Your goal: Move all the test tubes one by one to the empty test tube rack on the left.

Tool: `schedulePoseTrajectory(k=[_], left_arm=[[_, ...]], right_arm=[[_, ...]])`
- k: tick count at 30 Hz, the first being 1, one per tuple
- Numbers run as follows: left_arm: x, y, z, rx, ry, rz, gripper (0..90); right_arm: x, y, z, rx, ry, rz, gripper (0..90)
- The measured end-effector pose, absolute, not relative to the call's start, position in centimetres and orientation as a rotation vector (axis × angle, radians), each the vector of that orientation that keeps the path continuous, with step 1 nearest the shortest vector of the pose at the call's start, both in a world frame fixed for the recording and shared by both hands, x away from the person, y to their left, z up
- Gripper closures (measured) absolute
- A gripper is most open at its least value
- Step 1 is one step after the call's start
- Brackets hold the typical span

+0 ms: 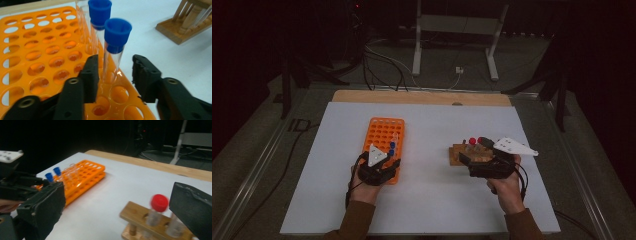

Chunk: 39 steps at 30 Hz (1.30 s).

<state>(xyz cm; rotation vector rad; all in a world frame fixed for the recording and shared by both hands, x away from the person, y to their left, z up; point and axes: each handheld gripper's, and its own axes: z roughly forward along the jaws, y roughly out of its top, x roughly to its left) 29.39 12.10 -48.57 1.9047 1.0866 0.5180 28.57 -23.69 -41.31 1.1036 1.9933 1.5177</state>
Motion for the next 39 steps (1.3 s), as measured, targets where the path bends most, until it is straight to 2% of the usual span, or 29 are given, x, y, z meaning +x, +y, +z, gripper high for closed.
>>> schedulePoseTrajectory(k=[6, 10, 14, 17, 27, 39], left_arm=[[29.2, 12.9, -47.9, 1.815, 1.051, 0.467, 39.5], [29.1, 13.6, -47.4, 1.753, 1.053, 0.454, 27.1], [29.1, 14.0, -47.2, 1.723, 1.051, 0.418, 14.6], [29.1, 14.2, -47.0, 1.715, 1.06, 0.42, 2.0], [29.0, 14.6, -46.8, 1.691, 1.065, 0.443, 0.6], [29.1, 14.5, -46.9, 1.694, 1.069, 0.431, 0.6]], right_arm=[[29.2, -25.7, -41.0, 1.153, 1.926, 1.506, 2.2], [29.7, -27.0, -41.2, 1.188, 1.89, 1.477, 6.8], [30.2, -27.7, -41.9, 1.206, 1.887, 1.41, 17.6], [30.4, -27.9, -42.6, 1.202, 1.898, 1.374, 30.2], [31.3, -28.0, -44.9, 1.208, 1.951, 1.273, 62.3], [32.5, -26.5, -46.7, 1.222, 1.973, 1.224, 70.6]])
